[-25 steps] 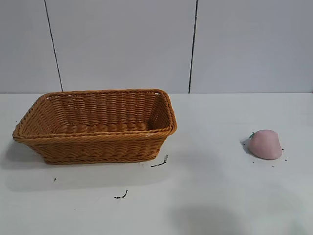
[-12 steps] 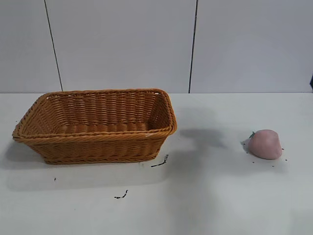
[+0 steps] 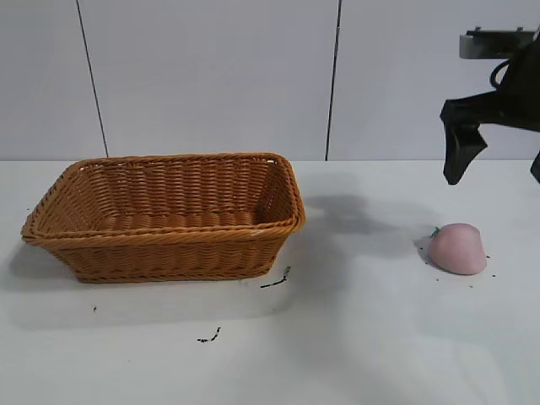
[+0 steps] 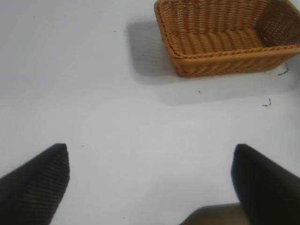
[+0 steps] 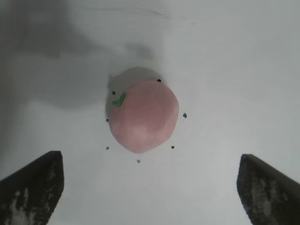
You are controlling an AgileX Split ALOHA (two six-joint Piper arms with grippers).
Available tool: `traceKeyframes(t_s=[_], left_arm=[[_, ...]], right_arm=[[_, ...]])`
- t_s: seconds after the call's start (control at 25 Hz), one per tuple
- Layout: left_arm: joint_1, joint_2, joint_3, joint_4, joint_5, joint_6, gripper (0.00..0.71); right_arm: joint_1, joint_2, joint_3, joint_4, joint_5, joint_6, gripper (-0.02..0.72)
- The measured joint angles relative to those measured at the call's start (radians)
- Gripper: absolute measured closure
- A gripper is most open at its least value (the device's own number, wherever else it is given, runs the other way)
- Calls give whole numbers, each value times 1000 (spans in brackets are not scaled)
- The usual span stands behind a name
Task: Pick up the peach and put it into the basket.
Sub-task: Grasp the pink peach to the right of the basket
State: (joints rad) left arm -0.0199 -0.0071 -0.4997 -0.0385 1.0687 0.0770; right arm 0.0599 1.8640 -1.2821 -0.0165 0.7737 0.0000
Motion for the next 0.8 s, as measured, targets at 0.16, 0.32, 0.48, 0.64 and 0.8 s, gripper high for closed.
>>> traceKeyframes(t_s=[0.16,0.32,0.48,0.64,0.8], left_arm=[[0,0,0,0,0,0,18],[0,0,0,0,0,0,18],[0,0,0,0,0,0,18],[0,0,0,0,0,0,18],[0,0,0,0,0,0,18]], right_arm=[[0,102,-2,3,-58,0,14],[0,179,-2,7,-90,0,14],[0,204,-3,7,-122,0,14],[0,204,-4,22,-148,0,14],[0,207,-4,30,-152,0,34]])
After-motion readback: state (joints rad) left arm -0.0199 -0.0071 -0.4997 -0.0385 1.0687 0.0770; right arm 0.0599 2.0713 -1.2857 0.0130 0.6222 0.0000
